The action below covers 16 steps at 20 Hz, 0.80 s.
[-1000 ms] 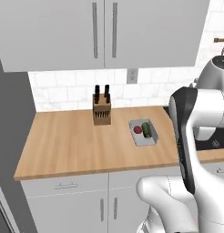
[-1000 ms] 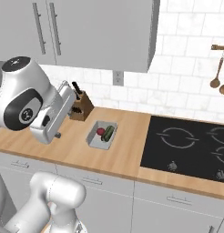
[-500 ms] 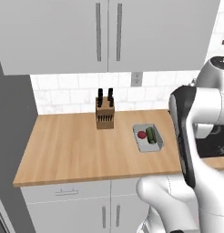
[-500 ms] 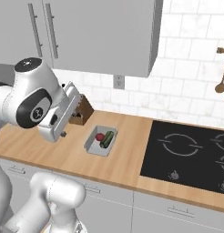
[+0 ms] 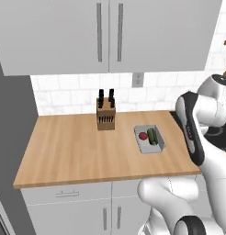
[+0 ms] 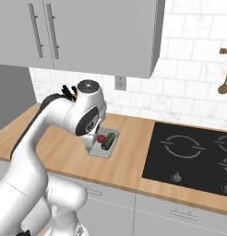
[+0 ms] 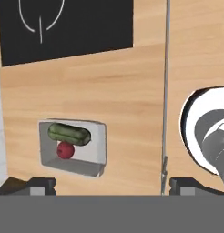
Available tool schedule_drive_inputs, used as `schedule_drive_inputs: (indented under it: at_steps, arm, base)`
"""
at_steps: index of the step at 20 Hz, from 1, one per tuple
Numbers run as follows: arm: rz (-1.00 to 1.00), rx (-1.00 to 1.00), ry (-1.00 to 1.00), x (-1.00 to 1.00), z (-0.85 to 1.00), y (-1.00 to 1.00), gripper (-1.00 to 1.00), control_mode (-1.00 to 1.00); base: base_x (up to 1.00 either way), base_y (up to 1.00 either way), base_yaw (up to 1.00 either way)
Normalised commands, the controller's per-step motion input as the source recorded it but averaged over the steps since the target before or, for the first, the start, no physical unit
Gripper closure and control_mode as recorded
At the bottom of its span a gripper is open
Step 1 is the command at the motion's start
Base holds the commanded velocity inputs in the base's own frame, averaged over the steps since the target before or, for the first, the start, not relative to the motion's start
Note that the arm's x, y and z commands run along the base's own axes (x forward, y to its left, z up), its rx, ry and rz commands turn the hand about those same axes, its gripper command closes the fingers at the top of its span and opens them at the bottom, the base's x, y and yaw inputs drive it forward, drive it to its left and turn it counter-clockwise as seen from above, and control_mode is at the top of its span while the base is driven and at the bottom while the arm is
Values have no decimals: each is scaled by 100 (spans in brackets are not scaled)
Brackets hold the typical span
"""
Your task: Take the meat container that has the steak and place it on the second highest rack of the freezer. Then take the vegetable container that has the tomato and cucumber and place it on the highest rack of the freezer.
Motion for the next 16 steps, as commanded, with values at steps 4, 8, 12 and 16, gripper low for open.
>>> schedule_drive_inputs:
  at_steps: [4, 8, 12, 16]
  arm:
    - [15, 0, 9, 82, -90, -16, -100, -100]
    - [13, 0, 11, 76, -87, -2, -100, -100]
    - [12, 0, 15, 68, -81, 0, -100, -100]
    - [1, 0, 10, 46, -54, 3, -100, -100]
  base:
    - [0, 0, 0]
    - [0, 0, 0]
    - [0, 0, 0]
    - [0, 0, 0]
